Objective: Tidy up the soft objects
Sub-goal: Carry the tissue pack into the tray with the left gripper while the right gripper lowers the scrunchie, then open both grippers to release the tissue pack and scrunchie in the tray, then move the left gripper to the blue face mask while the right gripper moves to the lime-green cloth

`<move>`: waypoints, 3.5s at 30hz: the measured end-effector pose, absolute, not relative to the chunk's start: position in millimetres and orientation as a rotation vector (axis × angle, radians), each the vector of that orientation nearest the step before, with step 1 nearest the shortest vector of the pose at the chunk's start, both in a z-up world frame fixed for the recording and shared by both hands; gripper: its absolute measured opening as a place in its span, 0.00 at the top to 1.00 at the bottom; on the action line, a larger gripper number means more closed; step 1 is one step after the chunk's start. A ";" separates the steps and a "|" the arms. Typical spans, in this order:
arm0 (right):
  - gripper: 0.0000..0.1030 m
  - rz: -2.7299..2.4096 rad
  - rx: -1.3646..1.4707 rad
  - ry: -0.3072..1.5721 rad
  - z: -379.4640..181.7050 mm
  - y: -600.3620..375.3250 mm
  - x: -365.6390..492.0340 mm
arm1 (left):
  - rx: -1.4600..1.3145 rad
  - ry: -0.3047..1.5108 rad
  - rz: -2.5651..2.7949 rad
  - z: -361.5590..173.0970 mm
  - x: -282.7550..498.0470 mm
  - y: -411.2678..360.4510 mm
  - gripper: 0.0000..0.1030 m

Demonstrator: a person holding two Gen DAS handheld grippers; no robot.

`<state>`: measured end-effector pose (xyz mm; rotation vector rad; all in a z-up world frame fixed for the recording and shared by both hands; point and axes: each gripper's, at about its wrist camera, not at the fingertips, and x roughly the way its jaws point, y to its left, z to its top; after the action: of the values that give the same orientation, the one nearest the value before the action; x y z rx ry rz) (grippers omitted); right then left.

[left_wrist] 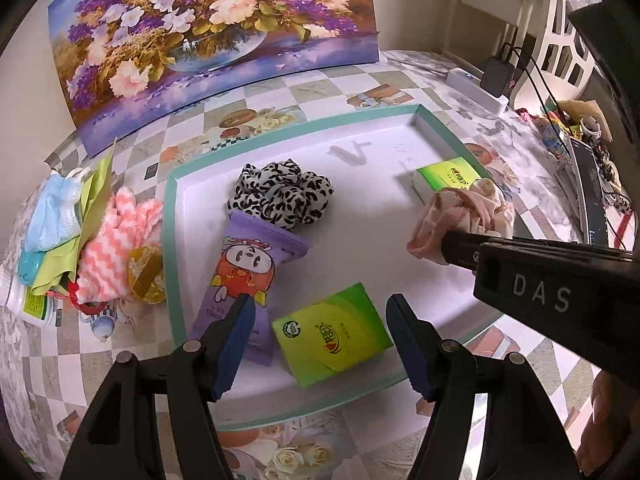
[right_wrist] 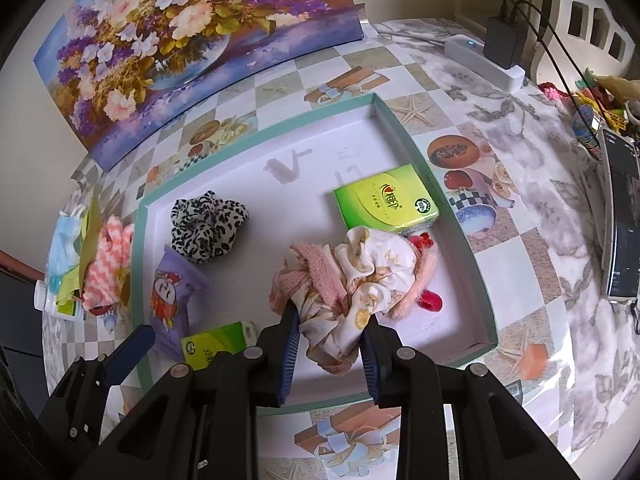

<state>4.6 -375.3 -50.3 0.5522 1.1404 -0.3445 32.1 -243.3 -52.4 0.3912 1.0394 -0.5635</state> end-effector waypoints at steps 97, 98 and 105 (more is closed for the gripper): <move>0.01 -0.004 0.180 1.114 2.2 -200.3 155.0 | -0.314 1.149 -0.004 -22.2 210.3 14.0 0.05; 0.01 -0.003 0.183 1.111 2.5 -199.8 157.5 | -0.310 1.146 -0.006 -21.4 212.8 13.3 0.03; 0.02 -0.009 0.236 1.098 -2.1 -205.3 173.6 | -0.291 1.120 -0.033 -10.5 228.6 6.5 0.02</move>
<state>173.6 -205.3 -2.1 0.2365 1.0982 -0.0094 228.6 6.5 -10.5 -0.2908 1.1197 -0.0332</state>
